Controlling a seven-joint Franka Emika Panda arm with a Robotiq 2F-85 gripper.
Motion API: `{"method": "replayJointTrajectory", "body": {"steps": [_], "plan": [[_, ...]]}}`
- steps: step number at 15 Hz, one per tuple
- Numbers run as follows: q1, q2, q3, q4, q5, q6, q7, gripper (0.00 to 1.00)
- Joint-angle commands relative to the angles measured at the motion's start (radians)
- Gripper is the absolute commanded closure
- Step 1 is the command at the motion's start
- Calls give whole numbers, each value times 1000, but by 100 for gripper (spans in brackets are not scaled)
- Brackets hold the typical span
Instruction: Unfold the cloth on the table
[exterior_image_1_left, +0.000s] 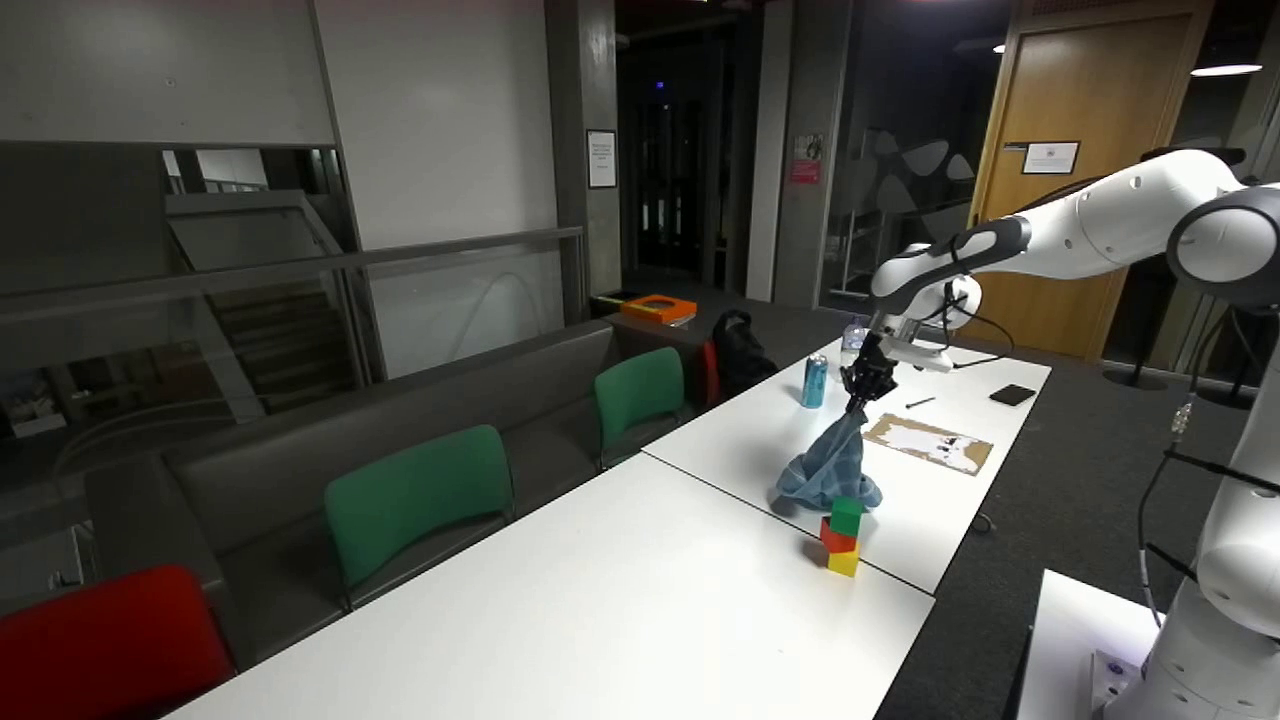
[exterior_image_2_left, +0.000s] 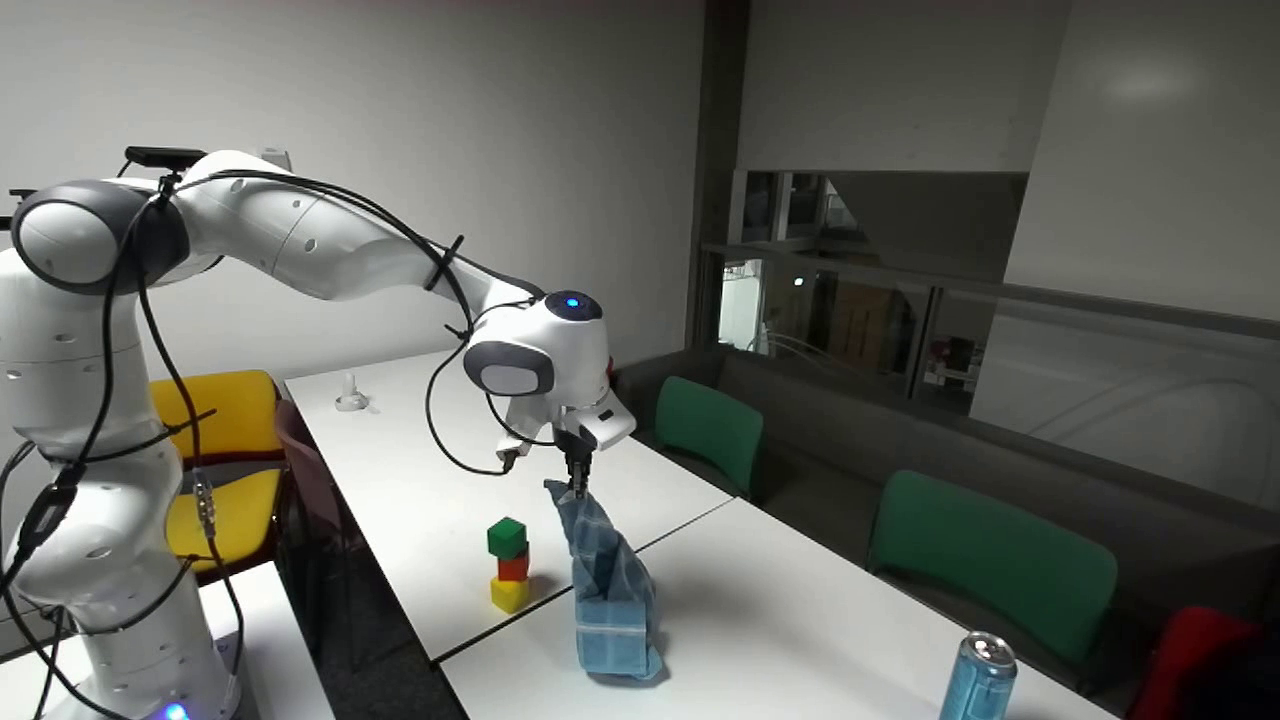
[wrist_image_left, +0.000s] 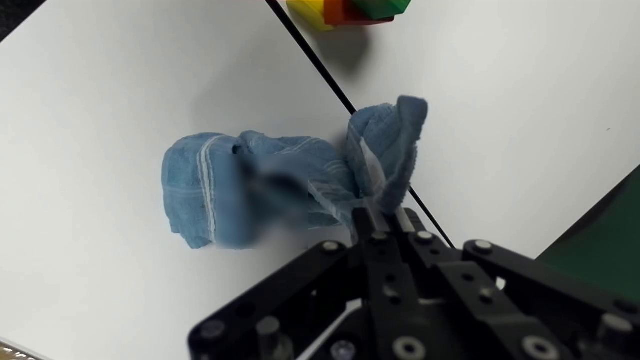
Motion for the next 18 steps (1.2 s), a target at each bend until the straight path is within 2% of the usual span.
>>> {"method": "replayJointTrajectory", "body": {"steps": [1,3,4,5,6,8,14,15,16,18], "plan": [[-7,-27,-1,-9,-4,-18,-8,99],[-7,-27,-1,-9,-7,-19,-3,70],[-7,-26,-1,-8,-6,-22,-6,63],[-7,-26,-1,-9,-5,-18,-5,90],[-7,-26,-1,-9,-4,-19,-6,91],[-7,-28,-1,-12,-7,-10,-4,100],[-7,-26,-1,-10,-11,-18,-9,100],[-6,-26,-1,-11,-26,-17,-8,91],[-4,-25,0,-14,-47,-17,-9,73],[-2,-22,1,-21,-77,-28,-24,59]]}}
